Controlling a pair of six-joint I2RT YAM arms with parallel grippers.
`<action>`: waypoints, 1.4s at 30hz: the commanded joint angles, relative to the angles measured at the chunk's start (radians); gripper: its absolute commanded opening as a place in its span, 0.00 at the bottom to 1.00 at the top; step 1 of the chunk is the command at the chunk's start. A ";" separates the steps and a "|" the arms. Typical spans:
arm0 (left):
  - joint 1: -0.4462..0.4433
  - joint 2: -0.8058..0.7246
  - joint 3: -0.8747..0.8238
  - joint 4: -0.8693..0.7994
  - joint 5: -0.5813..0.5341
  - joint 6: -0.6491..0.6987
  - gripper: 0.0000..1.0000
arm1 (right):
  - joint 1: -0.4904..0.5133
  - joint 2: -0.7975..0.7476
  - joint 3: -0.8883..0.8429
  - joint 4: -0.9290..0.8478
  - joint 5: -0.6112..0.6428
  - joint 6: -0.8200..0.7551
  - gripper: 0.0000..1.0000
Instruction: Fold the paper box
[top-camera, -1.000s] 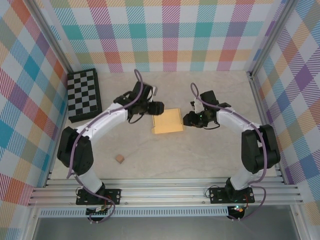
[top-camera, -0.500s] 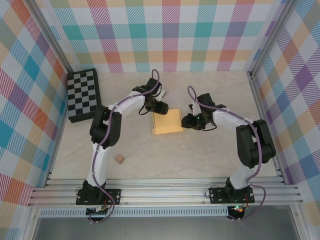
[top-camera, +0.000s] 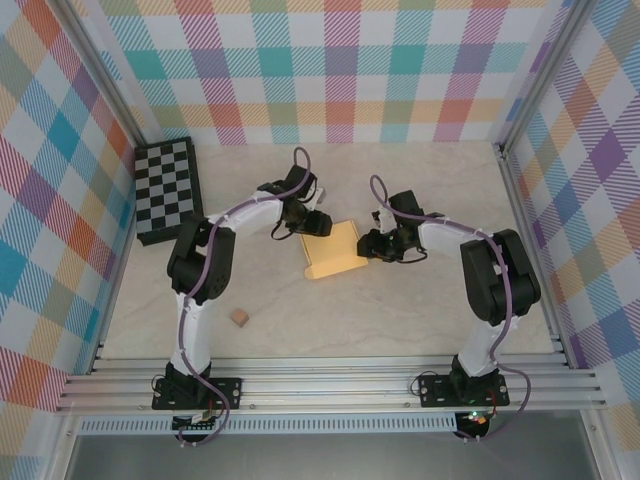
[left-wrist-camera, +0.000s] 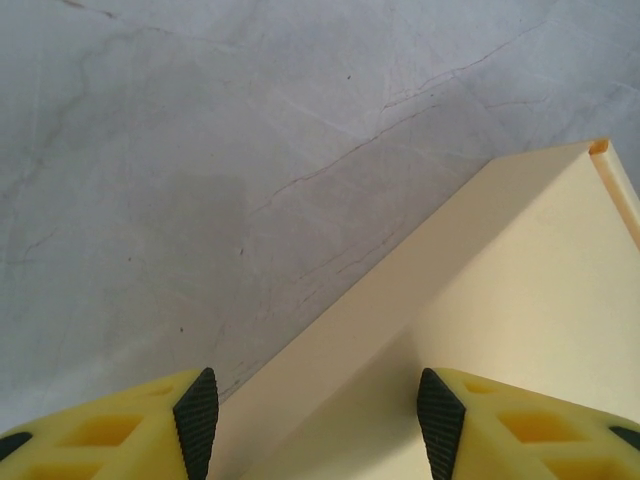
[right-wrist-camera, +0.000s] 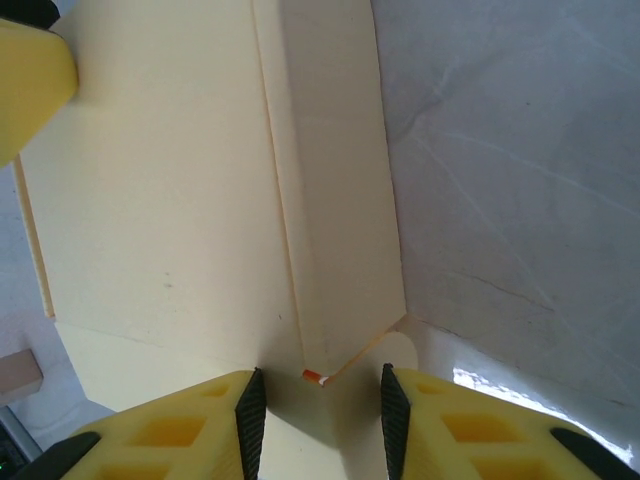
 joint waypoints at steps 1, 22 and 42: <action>0.006 -0.016 -0.051 -0.030 0.017 -0.036 0.58 | 0.009 0.013 -0.001 0.048 -0.052 0.013 0.37; -0.015 -0.036 -0.113 -0.001 0.076 -0.201 0.51 | 0.008 0.049 0.003 0.045 -0.081 -0.057 0.30; -0.003 -0.027 -0.169 -0.064 -0.079 -0.269 0.48 | -0.017 -0.023 -0.125 0.097 -0.123 0.001 0.32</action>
